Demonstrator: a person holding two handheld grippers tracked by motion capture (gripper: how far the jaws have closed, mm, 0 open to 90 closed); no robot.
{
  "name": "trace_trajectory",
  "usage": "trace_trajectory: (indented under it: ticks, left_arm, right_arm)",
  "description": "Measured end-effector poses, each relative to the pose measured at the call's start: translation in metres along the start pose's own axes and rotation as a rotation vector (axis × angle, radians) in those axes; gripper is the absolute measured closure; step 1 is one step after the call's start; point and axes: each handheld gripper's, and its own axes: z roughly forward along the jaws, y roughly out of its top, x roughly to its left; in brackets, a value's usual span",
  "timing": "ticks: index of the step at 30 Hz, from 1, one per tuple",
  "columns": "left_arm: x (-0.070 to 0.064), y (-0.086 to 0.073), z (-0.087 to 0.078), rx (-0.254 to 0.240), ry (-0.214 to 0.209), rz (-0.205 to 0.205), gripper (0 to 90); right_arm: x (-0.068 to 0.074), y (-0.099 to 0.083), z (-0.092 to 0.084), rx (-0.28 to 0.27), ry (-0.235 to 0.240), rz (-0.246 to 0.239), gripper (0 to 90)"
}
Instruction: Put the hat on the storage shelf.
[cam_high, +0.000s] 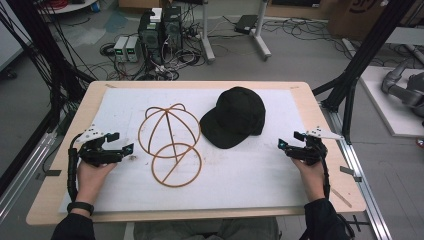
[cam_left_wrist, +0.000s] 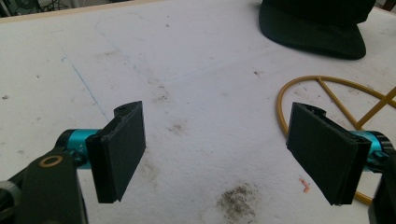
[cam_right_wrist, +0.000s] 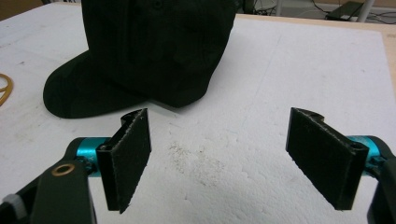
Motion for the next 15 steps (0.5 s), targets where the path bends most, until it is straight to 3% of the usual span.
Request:
trace_trajectory:
  ticks: [15]
  left_arm:
    - [0.0,0.0001,0.0,-0.003,0.01,-0.001,19.9]
  right_arm:
    - [-0.0002,0.001,-0.0042,-0.035,-0.01,0.02,18.5]
